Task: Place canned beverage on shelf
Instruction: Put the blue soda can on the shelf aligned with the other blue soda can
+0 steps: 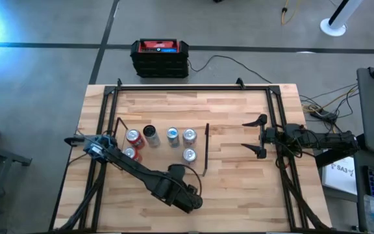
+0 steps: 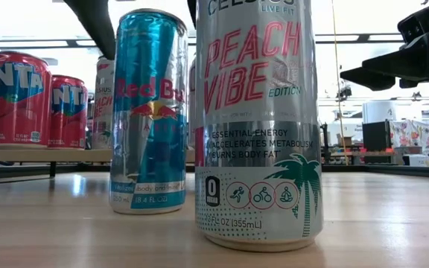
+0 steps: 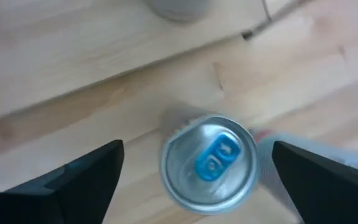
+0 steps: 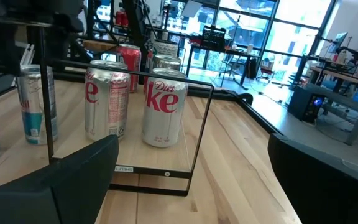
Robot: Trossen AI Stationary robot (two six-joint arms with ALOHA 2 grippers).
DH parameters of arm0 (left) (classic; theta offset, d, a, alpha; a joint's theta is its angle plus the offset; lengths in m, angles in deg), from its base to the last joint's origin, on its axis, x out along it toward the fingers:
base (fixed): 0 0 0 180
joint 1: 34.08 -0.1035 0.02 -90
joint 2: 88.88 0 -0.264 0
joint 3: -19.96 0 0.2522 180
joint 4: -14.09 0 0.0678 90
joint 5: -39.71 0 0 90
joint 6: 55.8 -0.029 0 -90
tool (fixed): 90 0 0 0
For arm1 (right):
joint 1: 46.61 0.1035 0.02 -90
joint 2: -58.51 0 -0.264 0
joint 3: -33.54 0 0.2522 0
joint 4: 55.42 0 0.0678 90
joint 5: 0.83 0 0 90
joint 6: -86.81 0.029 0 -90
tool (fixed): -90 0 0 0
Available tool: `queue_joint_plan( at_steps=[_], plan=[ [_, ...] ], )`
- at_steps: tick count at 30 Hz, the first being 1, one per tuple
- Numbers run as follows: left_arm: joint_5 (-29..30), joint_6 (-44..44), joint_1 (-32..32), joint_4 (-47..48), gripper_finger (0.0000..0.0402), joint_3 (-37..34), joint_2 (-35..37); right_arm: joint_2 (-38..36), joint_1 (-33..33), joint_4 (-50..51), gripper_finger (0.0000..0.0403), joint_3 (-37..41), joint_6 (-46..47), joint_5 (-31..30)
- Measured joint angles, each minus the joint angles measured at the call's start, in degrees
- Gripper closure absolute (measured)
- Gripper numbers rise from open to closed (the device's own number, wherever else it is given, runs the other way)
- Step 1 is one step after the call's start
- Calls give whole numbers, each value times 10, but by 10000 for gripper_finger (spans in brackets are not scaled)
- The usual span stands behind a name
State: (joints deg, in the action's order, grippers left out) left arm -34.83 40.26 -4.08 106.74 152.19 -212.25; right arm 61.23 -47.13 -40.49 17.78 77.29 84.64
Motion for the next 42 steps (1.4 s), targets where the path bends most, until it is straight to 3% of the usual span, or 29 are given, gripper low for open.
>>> queue_joint_plan(
  at_steps=[15,25,32,42],
  plan=[
    [-33,335,-1,-11,2,-2,0,0,0,0,5,0,0,0],
    [-49,397,-4,-24,9,-9,-9,0,0,0,5,0,0,0],
    [-56,408,-11,-18,60,-9,-25,0,0,0,5,0,0,0],
    [-56,374,-10,-22,182,-4,-27,0,0,0,5,0,0,0]
  ],
)
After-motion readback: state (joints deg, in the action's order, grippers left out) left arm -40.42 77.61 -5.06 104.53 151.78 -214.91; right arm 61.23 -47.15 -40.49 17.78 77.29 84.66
